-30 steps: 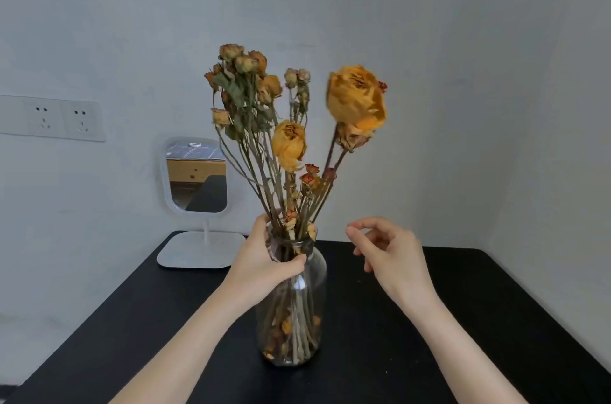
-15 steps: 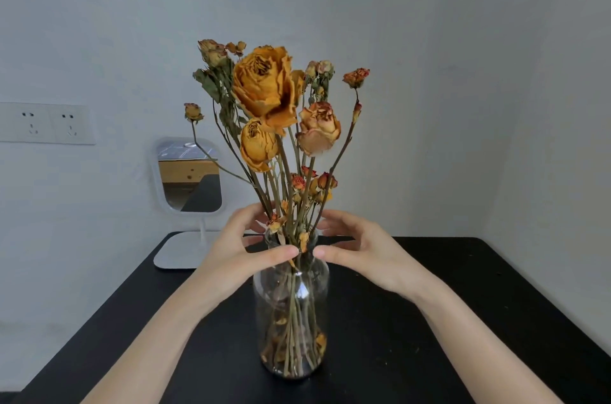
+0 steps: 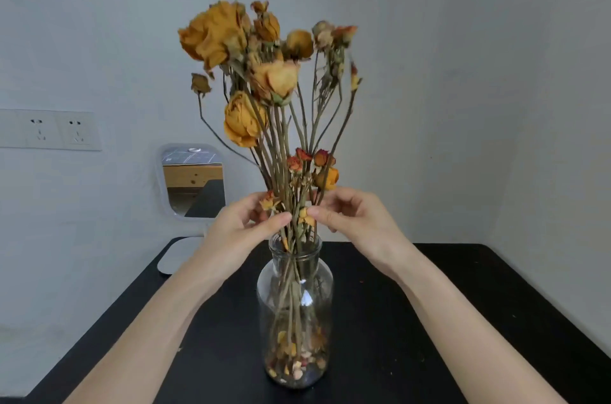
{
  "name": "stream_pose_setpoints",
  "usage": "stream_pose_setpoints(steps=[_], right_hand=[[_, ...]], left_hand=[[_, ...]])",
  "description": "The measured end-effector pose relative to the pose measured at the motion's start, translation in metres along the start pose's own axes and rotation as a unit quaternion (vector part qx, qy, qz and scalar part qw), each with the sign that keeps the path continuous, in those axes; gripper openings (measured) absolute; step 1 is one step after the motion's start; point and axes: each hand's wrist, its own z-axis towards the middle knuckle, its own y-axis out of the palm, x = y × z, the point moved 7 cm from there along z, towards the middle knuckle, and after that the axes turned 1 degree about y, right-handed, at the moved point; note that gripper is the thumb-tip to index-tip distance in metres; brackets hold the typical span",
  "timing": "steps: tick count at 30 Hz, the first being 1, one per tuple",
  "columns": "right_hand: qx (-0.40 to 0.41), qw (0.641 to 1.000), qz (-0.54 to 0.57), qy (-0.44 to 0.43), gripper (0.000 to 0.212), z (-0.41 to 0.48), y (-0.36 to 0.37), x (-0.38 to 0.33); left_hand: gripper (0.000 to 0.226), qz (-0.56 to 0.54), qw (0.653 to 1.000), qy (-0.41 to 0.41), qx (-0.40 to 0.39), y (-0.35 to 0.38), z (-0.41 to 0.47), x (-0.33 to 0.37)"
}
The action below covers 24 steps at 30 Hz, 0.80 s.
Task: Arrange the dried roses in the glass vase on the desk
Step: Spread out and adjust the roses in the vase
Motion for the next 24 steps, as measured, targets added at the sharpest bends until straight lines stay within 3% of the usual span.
stream_pose_setpoints(steps=[3, 6, 10, 12, 15, 17, 20, 24], right_hand=[[-0.001, 1.0, 0.028, -0.002, 0.026, -0.002, -0.005, -0.002], [-0.045, 0.998, -0.005, 0.044, 0.04, -0.01, -0.004, 0.011], [-0.12, 0.988, -0.042, 0.093, 0.015, -0.016, 0.012, 0.022], [-0.117, 0.989, -0.038, 0.084, 0.008, -0.013, 0.018, 0.018], [-0.092, 0.994, -0.015, 0.059, 0.05, -0.007, 0.016, 0.014], [-0.078, 0.996, 0.006, 0.031, 0.044, -0.004, 0.014, 0.008], [-0.082, 0.995, 0.049, 0.009, 0.014, -0.007, 0.011, 0.009], [-0.079, 0.994, 0.02, 0.067, 0.035, -0.018, 0.004, 0.032]], left_hand=[[0.044, -0.041, 0.999, 0.008, 0.001, -0.008, 0.0, 0.004], [0.059, -0.016, 0.999, -0.027, -0.026, -0.01, -0.007, -0.007], [0.033, 0.009, 0.992, -0.055, -0.116, 0.005, -0.018, -0.015], [0.027, 0.017, 0.993, -0.052, -0.103, 0.006, -0.015, -0.013], [0.027, 0.005, 0.998, -0.015, -0.06, 0.003, -0.004, -0.005], [0.03, -0.013, 0.999, 0.007, -0.037, -0.002, 0.0, 0.0], [0.042, -0.016, 1.0, -0.009, -0.019, -0.013, -0.007, -0.008], [0.053, 0.041, 0.995, -0.084, -0.038, -0.008, -0.03, -0.038]])
